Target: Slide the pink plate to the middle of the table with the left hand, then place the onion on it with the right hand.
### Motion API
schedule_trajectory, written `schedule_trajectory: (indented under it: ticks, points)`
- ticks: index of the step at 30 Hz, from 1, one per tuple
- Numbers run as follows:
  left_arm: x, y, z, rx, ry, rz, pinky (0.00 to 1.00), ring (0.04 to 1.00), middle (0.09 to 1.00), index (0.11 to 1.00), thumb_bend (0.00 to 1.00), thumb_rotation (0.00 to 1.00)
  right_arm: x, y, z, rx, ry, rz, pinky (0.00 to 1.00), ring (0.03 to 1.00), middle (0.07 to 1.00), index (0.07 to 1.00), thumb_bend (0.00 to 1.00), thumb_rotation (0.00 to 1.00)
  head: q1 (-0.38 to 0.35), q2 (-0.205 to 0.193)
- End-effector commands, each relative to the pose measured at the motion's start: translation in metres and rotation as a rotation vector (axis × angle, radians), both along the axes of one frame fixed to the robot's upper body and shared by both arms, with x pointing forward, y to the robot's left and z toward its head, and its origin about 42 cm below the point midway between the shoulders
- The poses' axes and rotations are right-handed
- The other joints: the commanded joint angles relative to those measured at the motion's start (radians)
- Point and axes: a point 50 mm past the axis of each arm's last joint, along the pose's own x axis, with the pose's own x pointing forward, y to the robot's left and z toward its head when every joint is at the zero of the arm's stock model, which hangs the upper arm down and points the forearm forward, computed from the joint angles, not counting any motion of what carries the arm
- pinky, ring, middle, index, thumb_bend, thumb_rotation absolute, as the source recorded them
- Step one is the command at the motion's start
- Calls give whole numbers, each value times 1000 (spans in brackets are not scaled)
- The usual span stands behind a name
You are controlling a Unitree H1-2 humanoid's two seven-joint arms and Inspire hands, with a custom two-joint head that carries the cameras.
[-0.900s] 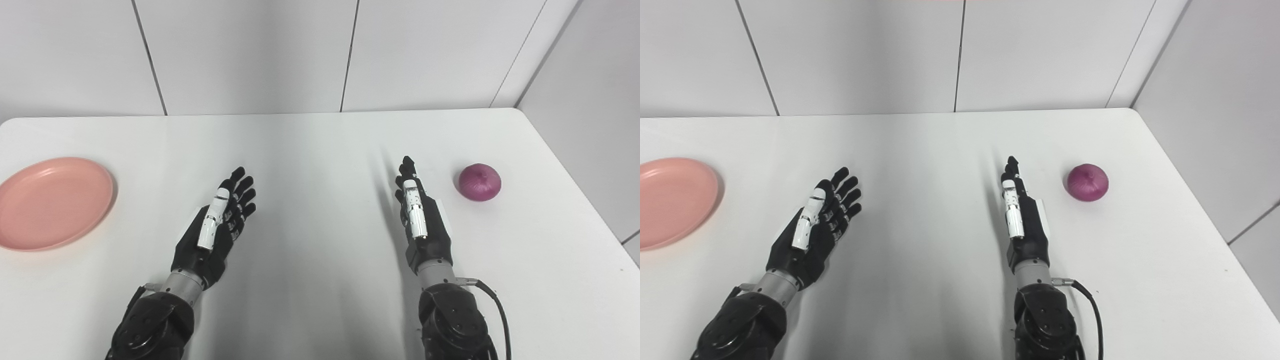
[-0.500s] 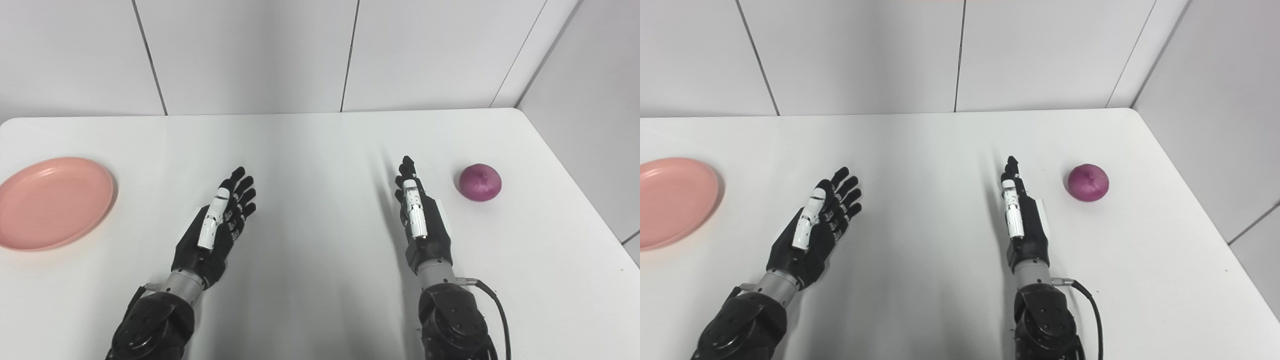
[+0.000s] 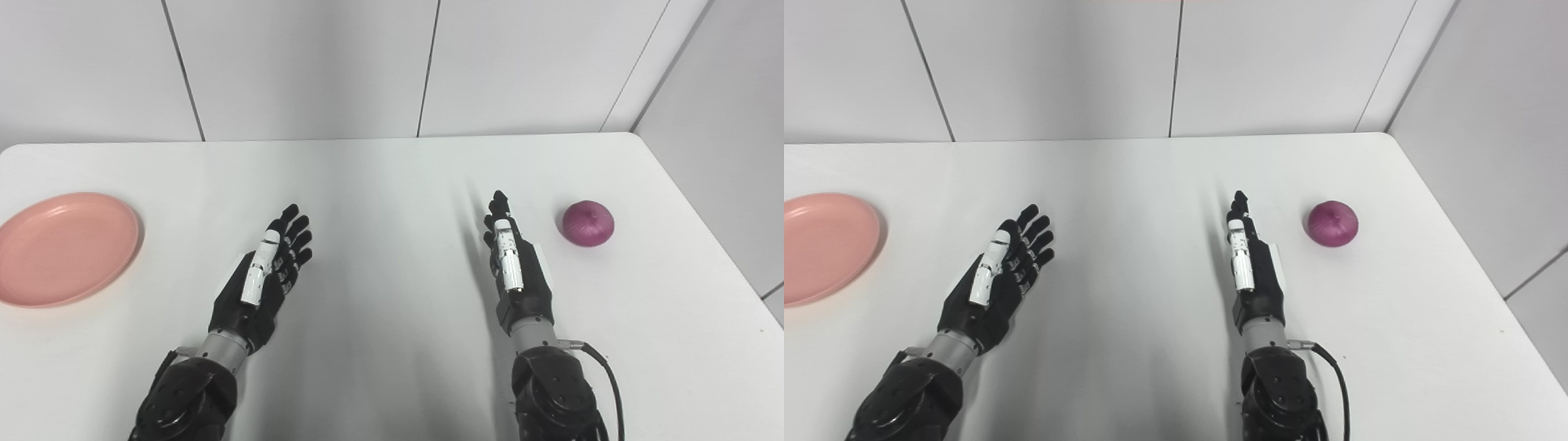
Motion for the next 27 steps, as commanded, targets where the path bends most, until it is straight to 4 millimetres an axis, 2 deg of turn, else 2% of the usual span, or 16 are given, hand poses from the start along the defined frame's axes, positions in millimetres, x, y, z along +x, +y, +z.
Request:
schedule_trajectory:
  ticks: [1,9,14,22,24,27]
  points:
    - [4,-5,17,-23,-77,-7,1000,1000,1000,1000,484,1000,3,3,18,8,-77,2,1000,1000,1000,1000,217,1000,3,-1]
    - [4,-5,17,-26,-75,-4,1000,1000,1000,1000,483,1000,3,2,17,-10,-76,9,1000,1000,1000,1000,225,1000,8,-4]
    - [5,-8,15,-26,-75,-2,1000,1000,1000,1000,484,1000,4,-1,15,1,-71,18,1000,1000,1000,1000,232,1000,48,-14]
    - [4,-24,12,-27,-64,-2,1000,1000,1000,1000,489,1000,3,-13,12,5,-66,25,1000,1000,1000,1000,231,1000,157,-45]
    - [3,-30,11,-25,-56,5,1000,1000,1000,1000,491,1000,1,-17,12,7,-62,23,1000,1000,1000,1000,232,1000,226,-68]
    - [3,-40,9,-24,-48,9,1000,1000,1000,1000,492,1000,1,-21,12,26,-65,20,1000,1000,1000,1000,214,1000,280,-87]
